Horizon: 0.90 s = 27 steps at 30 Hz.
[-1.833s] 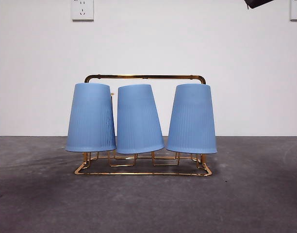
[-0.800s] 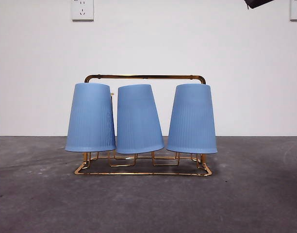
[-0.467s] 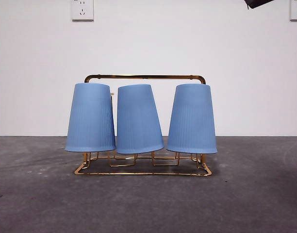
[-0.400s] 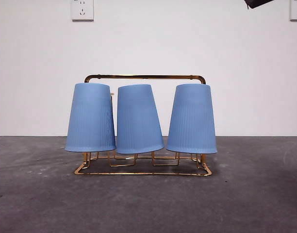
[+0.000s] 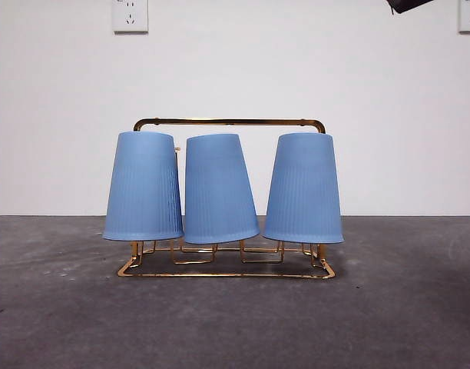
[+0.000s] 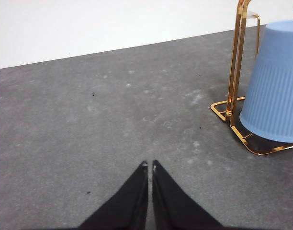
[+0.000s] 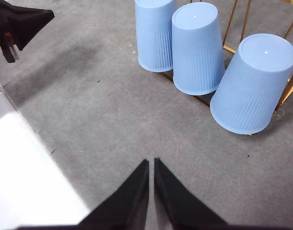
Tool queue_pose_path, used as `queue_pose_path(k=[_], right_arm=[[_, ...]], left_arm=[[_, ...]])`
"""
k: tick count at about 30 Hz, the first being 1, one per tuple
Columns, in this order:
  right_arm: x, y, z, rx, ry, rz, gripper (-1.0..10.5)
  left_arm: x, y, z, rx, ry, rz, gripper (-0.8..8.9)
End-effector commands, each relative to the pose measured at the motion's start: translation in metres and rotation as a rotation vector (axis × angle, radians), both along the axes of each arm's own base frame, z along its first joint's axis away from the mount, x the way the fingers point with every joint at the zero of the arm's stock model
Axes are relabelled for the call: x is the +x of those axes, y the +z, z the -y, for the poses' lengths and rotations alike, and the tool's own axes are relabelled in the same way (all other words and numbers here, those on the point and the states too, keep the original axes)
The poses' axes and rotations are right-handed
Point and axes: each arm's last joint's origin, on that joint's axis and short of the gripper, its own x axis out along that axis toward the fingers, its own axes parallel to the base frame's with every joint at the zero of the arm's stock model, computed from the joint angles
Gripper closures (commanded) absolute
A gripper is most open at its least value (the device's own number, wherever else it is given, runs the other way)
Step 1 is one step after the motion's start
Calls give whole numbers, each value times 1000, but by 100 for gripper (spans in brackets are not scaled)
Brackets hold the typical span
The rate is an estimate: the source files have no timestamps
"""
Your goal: Pick the top cup and place it on cupholder, pick up the mid cup and place it on cupholder, last pick the bottom cup and place it on cupholder.
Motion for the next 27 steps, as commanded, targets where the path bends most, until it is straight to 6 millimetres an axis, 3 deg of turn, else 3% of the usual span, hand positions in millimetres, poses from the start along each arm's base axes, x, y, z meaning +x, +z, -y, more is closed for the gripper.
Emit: queue_pose_path(k=[1, 27], right_arm=[[0, 4, -2, 18, 4, 5, 935], [0, 4, -1, 7, 11, 23, 935]], left_arm=[[1, -6, 0, -24, 7, -24, 807], [1, -6, 0, -23, 7, -25, 807]])
